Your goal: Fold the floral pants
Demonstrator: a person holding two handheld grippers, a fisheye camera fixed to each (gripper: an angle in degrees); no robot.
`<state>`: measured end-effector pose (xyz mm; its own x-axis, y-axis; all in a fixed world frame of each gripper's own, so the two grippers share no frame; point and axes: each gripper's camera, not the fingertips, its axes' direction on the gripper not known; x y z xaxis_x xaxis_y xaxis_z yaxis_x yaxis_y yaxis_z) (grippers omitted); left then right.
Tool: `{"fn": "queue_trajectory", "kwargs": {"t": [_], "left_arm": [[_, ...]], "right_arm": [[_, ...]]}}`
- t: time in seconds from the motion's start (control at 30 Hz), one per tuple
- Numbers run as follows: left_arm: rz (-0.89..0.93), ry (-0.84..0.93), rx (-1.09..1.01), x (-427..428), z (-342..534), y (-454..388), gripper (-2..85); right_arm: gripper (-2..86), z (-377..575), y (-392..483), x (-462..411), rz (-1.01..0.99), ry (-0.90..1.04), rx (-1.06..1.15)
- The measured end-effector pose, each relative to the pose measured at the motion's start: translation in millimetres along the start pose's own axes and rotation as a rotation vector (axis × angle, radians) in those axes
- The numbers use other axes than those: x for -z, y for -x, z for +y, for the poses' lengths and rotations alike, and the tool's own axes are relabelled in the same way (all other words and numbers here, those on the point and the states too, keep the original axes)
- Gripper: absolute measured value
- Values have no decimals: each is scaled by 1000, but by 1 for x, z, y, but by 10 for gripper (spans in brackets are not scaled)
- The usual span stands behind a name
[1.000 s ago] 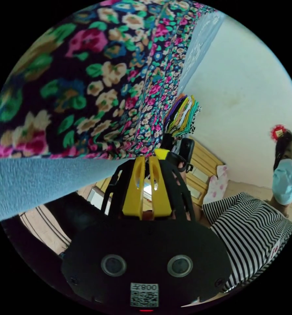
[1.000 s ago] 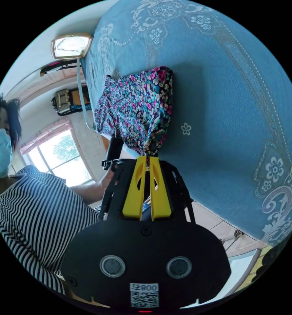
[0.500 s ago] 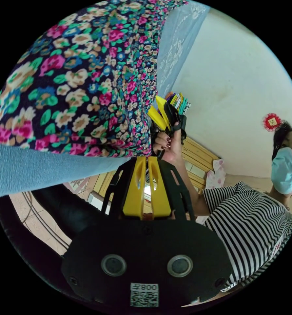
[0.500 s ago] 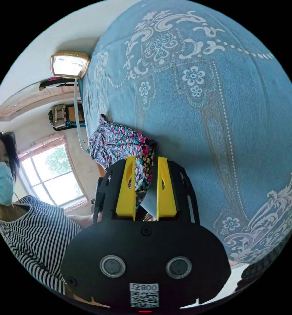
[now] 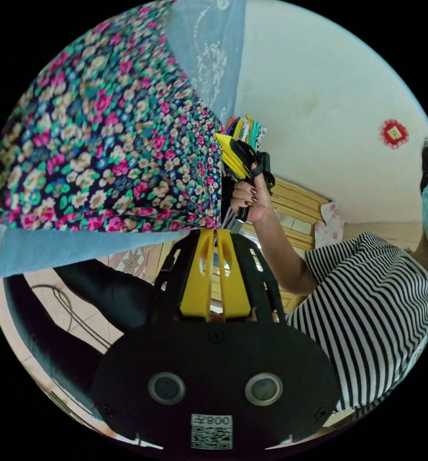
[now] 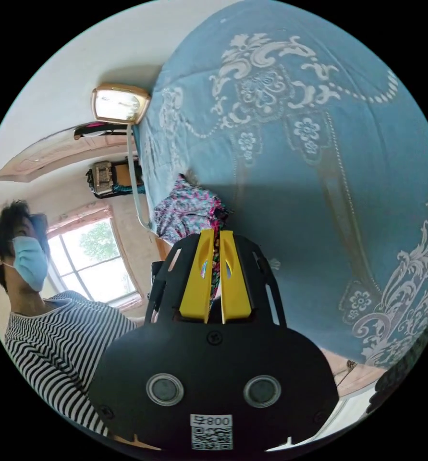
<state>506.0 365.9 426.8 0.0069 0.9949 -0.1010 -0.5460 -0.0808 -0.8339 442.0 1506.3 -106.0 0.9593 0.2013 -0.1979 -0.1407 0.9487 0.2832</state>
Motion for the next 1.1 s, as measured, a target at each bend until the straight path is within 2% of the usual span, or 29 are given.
{"fn": "queue_trajectory", "kwargs": {"t": [0.2,0.37,0.63,1.1], "left_arm": [[25,-156,-142,102,51,-46,8],[1,-422,-172,217,111,-60,7],[-70,-721,-138,355,178,-43,7],[-248,-850,-60,510,226,-28,6]], "right_arm": [[19,-7,122,-11,-100,50,214],[19,-31,237,-74,-143,185,424],[20,-55,353,-178,-117,325,523],[22,-72,502,-291,54,416,602]]}}
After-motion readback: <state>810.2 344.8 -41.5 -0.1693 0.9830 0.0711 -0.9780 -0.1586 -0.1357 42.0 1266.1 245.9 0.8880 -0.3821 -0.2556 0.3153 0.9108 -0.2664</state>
